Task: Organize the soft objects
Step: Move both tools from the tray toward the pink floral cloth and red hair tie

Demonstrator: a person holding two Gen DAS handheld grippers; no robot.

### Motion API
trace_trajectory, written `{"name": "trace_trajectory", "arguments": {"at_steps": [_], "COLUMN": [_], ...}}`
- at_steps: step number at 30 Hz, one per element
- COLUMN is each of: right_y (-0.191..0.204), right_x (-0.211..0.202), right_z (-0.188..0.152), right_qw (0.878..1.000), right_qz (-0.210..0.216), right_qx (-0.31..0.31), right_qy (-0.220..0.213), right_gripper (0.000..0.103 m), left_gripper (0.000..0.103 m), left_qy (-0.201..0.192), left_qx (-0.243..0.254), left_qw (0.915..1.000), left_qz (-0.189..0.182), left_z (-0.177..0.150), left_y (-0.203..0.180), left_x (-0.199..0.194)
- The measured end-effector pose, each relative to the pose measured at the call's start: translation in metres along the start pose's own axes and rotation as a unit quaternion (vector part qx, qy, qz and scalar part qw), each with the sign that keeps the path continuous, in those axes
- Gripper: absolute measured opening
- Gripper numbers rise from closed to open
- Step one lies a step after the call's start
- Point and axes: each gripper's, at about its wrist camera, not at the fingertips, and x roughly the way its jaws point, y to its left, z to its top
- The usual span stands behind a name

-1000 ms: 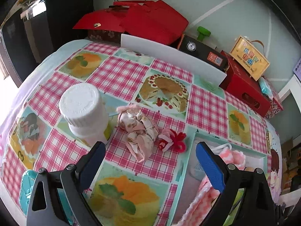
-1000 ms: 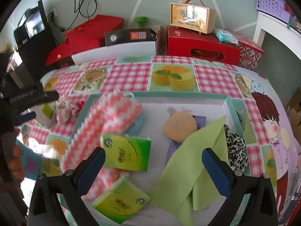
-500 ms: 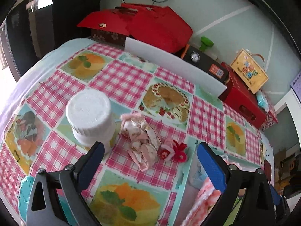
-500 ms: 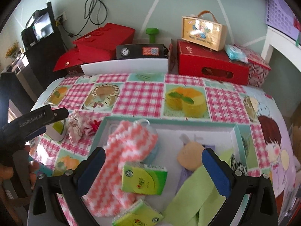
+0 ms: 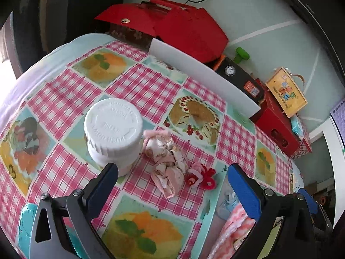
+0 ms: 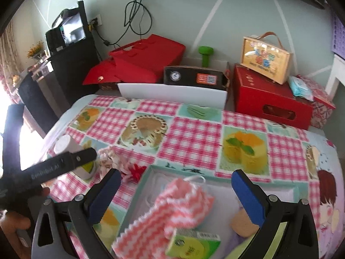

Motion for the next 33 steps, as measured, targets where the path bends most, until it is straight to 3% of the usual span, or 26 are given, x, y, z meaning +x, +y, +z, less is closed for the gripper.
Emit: {"name": "trace_trajectory", "arguments": {"at_steps": [11, 22, 28, 33], "right_y": [0.024, 0.046, 0.061, 0.077], "right_x": [0.04, 0.059, 0.077, 0.095], "right_z": [0.004, 0.006, 0.008, 0.005], "right_qw": [0.994, 0.981, 0.969, 0.954], "right_qz": [0.024, 0.03, 0.045, 0.053], "right_qx": [-0.083, -0.164, -0.212, -0.258], "right_qy": [0.07, 0.101, 0.12, 0.143], "right_gripper": [0.103, 0.103, 0.103, 0.091], "left_gripper": [0.101, 0.1, 0.091, 0.084], "left_qy": [0.012, 0.038, 0.05, 0.055], "left_qx": [-0.018, -0.049, -0.065, -0.07], "left_qw": [0.9994, 0.998, 0.9965, 0.9959], "left_qz": [0.026, 0.014, 0.015, 0.013], "left_z": [0.002, 0.003, 0.003, 0.003], "left_y": [0.008, 0.016, 0.022, 0.021], "left_x": [0.006, 0.019, 0.028, 0.03]}}
